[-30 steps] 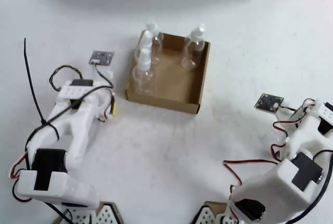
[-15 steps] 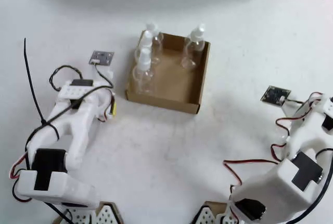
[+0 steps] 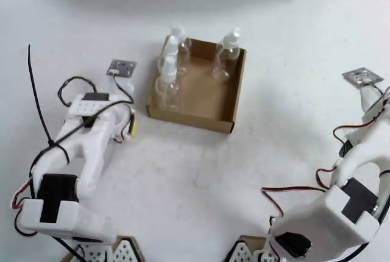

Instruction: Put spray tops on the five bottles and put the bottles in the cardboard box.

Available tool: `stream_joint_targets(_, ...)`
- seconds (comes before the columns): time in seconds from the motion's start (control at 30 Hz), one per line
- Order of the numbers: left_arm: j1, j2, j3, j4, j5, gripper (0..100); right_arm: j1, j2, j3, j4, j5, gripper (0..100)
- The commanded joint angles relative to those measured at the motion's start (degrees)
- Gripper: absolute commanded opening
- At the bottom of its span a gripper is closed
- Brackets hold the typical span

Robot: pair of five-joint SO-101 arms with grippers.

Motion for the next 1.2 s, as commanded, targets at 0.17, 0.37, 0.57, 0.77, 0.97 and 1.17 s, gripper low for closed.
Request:
stream_joint_targets(0.17, 0.8, -0.7, -3.3, -1.6, -0.7, 2, -4.8, -16.9, 3.9, 6.9, -16.1, 1.6)
stream_joint_targets(0.37, 0.7, -0.7, -3.3, -1.6, -0.7, 2, -15.3, -30.5, 13.5, 4.8, -28.0, 1.6)
stream_joint_targets(0.57, 0.7, -0.7, -3.3, -1.6, -0.7, 2, -29.6, -41.4, 19.1, 0.6, -36.6, 1.8)
stream_joint_targets(0.77, 0.7, -0.7, -3.3, -1.5, -0.7, 2, -38.6, -47.9, 22.8, -10.9, -36.7, 1.8)
stream_joint_targets(0.97, 0.8, -0.7, -3.3, -1.5, -0.7, 2, -44.0, -50.4, 22.8, -20.6, -36.7, 1.6)
stream_joint_targets(1.17, 0.7, -0.7, -3.3, -1.5, -0.7, 2, -50.4, -51.2, 25.7, -23.9, -38.3, 1.6)
